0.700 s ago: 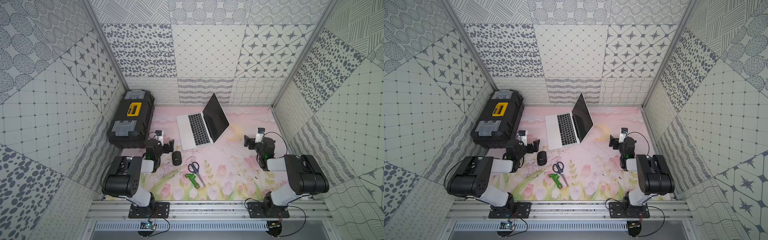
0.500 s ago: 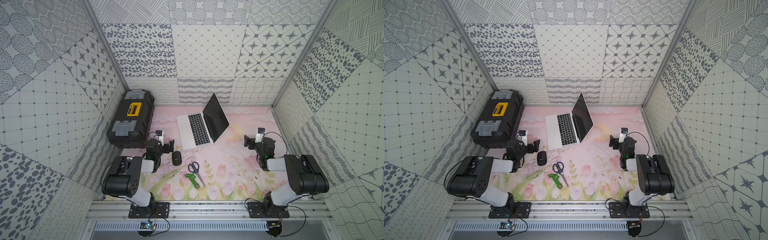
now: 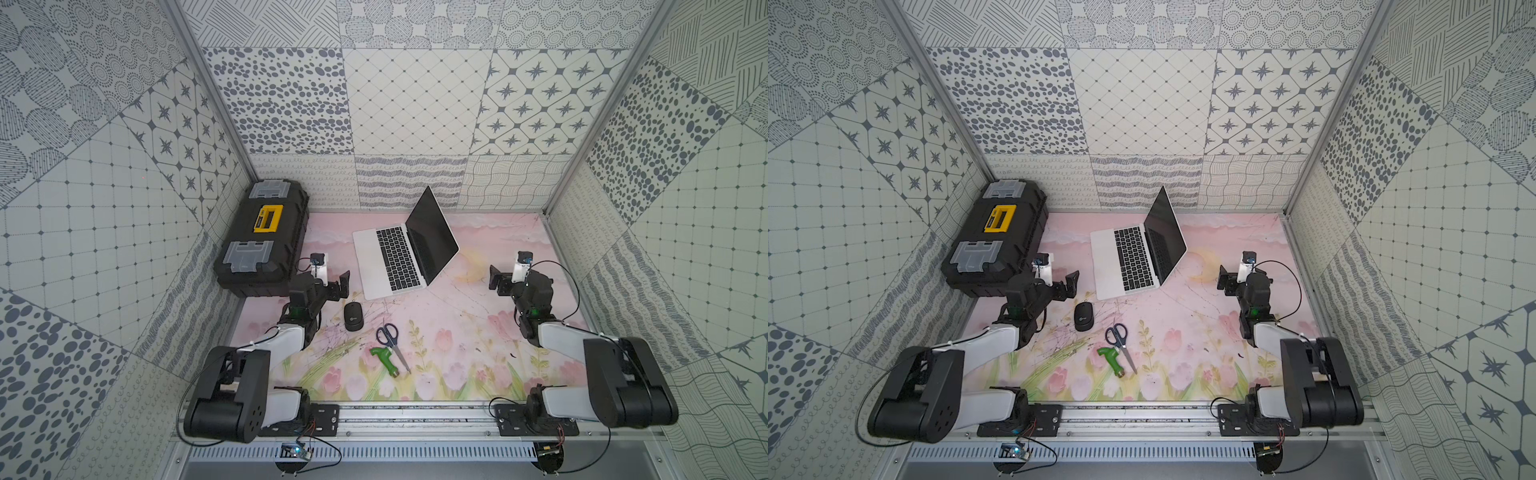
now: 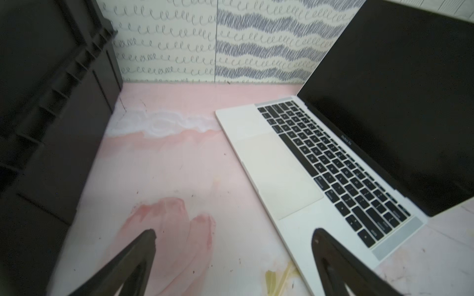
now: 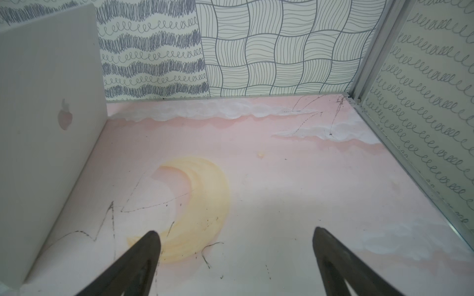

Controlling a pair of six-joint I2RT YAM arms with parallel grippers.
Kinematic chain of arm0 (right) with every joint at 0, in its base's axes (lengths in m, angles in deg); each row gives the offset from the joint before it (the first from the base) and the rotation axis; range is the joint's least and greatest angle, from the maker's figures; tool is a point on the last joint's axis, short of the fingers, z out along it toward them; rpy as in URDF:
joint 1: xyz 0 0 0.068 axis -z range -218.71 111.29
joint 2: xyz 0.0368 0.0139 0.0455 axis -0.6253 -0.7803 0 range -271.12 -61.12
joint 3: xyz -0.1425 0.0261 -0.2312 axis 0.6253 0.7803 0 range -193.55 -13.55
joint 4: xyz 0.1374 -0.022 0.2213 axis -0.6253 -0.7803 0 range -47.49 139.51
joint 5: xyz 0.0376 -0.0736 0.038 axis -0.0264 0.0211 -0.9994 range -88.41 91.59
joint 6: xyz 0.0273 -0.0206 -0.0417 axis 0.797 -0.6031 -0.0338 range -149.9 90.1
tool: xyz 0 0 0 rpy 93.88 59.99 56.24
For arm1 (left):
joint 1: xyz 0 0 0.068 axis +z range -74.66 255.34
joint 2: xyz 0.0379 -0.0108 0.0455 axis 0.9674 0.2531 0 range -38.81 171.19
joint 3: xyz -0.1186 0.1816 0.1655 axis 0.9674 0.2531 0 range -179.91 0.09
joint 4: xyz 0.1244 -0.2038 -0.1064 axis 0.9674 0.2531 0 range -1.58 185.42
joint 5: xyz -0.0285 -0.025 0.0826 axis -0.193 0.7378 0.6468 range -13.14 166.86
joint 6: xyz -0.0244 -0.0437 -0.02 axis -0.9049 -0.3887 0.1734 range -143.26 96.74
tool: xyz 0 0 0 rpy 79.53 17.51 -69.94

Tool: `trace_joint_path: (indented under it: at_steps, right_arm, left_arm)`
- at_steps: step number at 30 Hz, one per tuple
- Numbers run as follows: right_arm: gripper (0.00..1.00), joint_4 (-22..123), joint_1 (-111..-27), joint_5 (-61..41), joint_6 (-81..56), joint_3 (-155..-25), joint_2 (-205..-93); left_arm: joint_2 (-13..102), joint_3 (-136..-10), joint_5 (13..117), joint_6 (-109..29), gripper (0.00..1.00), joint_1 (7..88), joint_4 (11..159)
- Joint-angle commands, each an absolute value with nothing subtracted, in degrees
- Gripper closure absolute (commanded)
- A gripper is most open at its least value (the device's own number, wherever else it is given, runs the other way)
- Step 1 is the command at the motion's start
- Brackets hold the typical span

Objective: Insert the wireless mouse receiver into the laptop
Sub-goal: Pick up the mouse from the center of the board.

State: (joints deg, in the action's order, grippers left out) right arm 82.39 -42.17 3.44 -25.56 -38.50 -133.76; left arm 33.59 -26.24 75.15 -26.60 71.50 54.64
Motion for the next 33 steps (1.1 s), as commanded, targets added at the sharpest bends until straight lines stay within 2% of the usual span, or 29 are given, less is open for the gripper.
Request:
trace_joint_path:
  at_steps: [1, 4, 10, 15, 19, 24, 33]
  right_arm:
    - [0.03, 61.17, -42.7, 1.29, -18.15, -46.97, -126.36]
    - [0.03, 50.17, -46.53, -1.7, -13.21, -49.53, -122.99]
    - [0.03, 47.71, -66.39, 6.07, -8.68, -44.92, -119.64]
    - [0.03, 49.71, -81.1, 11.76, -6.07, -42.91, -124.59]
    - [0.03, 50.28, -89.09, 14.9, -4.76, -44.21, -130.59]
    - [0.03, 52.24, -93.61, 15.32, -2.77, -46.44, -135.9]
    - [0.03, 54.6, -95.74, 14.52, -0.87, -47.3, -140.01]
  left_arm:
    - [23.7, -32.59, 80.11, -35.91, 0.02, 67.22, 85.47]
    - [21.76, -34.52, 82.47, -45.06, 0.02, 61.91, 98.49]
    - [29.72, -39.56, 86.95, -53.3, 0.02, 52.6, 115.42]
    - [39.2, -42.67, 87.99, -56.01, 0.02, 49.4, 117.48]
    - [46.49, -46.24, 89.87, -57.14, 0.02, 49.34, 119.92]
    - [51.19, -48.08, 92.77, -57.44, 0.04, 49.56, 121.59]
    - [57.59, -50.28, 90.77, -55.68, 0.19, 51.07, 118.6]
